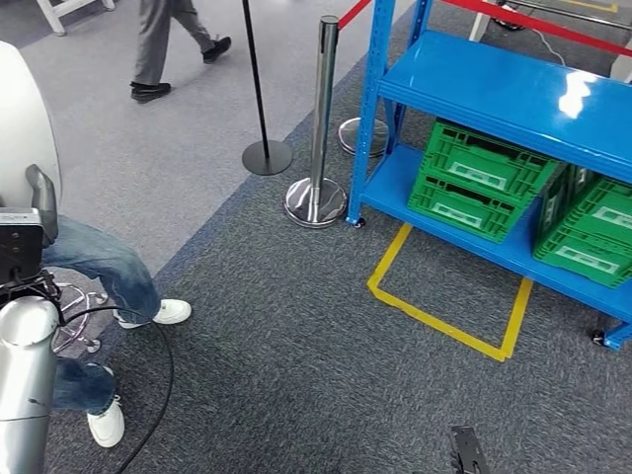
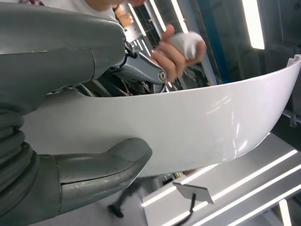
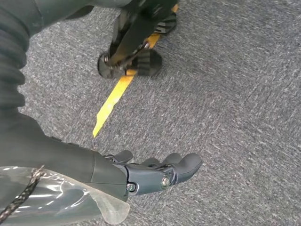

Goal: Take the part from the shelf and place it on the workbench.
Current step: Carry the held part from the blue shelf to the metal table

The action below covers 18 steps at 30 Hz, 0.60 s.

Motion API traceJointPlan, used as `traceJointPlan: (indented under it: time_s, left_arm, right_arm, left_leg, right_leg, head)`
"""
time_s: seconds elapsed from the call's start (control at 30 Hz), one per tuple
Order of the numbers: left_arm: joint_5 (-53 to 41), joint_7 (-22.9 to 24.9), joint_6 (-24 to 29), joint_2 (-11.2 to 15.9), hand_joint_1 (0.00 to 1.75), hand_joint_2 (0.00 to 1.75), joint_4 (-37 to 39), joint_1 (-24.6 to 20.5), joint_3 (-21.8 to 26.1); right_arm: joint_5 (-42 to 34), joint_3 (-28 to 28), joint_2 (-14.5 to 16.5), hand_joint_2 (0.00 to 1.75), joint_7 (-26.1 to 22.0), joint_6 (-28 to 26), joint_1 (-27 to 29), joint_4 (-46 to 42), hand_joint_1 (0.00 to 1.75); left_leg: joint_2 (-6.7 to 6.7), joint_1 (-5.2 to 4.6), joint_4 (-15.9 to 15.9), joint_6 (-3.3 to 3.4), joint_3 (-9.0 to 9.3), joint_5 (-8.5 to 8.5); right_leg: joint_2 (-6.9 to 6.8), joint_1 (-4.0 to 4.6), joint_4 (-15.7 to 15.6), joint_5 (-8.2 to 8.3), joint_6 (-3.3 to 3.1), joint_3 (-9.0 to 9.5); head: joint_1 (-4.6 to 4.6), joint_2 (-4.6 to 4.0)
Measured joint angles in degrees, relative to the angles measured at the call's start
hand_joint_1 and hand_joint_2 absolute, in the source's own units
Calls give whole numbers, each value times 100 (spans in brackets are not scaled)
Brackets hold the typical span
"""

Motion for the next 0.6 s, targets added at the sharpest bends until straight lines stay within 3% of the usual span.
traceJointPlan:
  time_s: [0.03, 0.07, 0.13, 0.17, 0.23, 0.3, 0.33, 0.4, 0.43, 0.5, 0.53, 0.57, 0.6]
  left_arm:
    - [22, 9, 0, -1, 175, 175, 0, 6, 0]
    - [49, 20, 0, -3, 175, 175, -1, 10, 0]
    - [85, 40, -1, -7, 175, 175, -3, 8, 0]
    - [88, 49, -2, -9, 175, 175, -4, 3, 0]
    - [90, 77, -5, -6, 175, 175, -9, -3, 0]
    - [92, 98, -11, 4, 175, 175, -18, 5, 0]
    - [93, 103, -11, 14, 175, 175, -26, 9, 1]
    - [93, 108, -13, 37, 175, 175, -42, -11, -1]
    - [93, 109, -13, 43, 175, 175, -46, -20, -1]
    - [93, 110, -15, 47, 175, 175, -48, -14, -2]
    - [93, 112, -16, 48, 175, 175, -48, -3, -2]
    - [93, 114, -16, 50, 175, 175, -49, 4, -2]
    - [93, 115, -17, 51, 175, 175, -50, 5, -2]
  right_arm:
    - [-3, -4, 0, 175, 2, -4, 15, 0, 0]
    - [-7, -7, 0, 175, 4, -10, 26, 0, 0]
    - [-12, -11, 0, 175, -2, -22, 38, 1, 0]
    - [-13, -12, 0, 175, -8, -26, 40, 0, 0]
    - [-11, -14, 0, 175, -14, -35, 52, 1, 0]
    - [-8, -15, 5, 175, -14, -51, 59, 1, 0]
    - [-7, -15, 9, 175, -14, -58, 54, 1, 0]
    - [-5, -15, 15, 175, -16, -68, 44, -1, 0]
    - [-5, -16, 13, 175, -16, -70, 47, -1, 0]
    - [-5, -17, 13, 175, -15, -72, 63, -1, 0]
    - [-5, -17, 13, 175, -14, -72, 67, -1, 0]
    - [-4, -17, 13, 175, -14, -72, 67, -1, 0]
    - [-4, -17, 14, 175, -14, -72, 63, -1, 0]
  left_leg:
    - [-65, -7, 5, 3, 2, -2]
    - [-134, -11, 13, 2, 6, -5]
    - [-253, -9, 44, -16, 8, -22]
    - [-307, -13, 74, -35, -10, -36]
    - [-406, -4, 112, -95, -59, -36]
    - [-493, 16, 116, -163, -89, -24]
    - [-451, 16, 145, -195, -103, -50]
    - [-213, 14, 506, -267, -263, -270]
    - [-74, 21, 858, -303, -424, -447]
    - [31, 55, 1591, -353, -773, -733]
    - [43, 66, 1748, -364, -852, -743]
    - [54, 73, 1669, -367, -814, -639]
    - [81, 74, 1371, -360, -665, -452]
  right_leg:
    - [8, 7, 98, 51, -9, -88]
    - [19, 11, -47, 218, -24, -62]
    - [150, 4, -809, 665, -62, 237]
    - [250, -9, -1171, 800, -77, 403]
    - [374, -12, -1494, 854, -98, 569]
    - [295, -4, -1520, 858, -128, 599]
    - [248, -10, -1532, 865, -156, 613]
    - [143, -34, -1556, 872, -216, 640]
    - [89, -30, -1557, 864, -235, 649]
    - [-29, -25, -1555, 847, -249, 659]
    - [-85, -24, -1555, 839, -248, 664]
    - [-140, -24, -1554, 830, -241, 674]
    - [-192, -24, -1554, 819, -231, 692]
  head:
    - [1, 0]
    - [2, 0]
    - [1, 0]
    - [-3, -1]
    - [-5, 0]
    - [-2, -1]
    - [-9, -1]
    - [-50, 0]
    - [-72, 1]
    - [-85, 1]
    - [-87, 0]
    - [-87, 0]
    - [-87, 0]
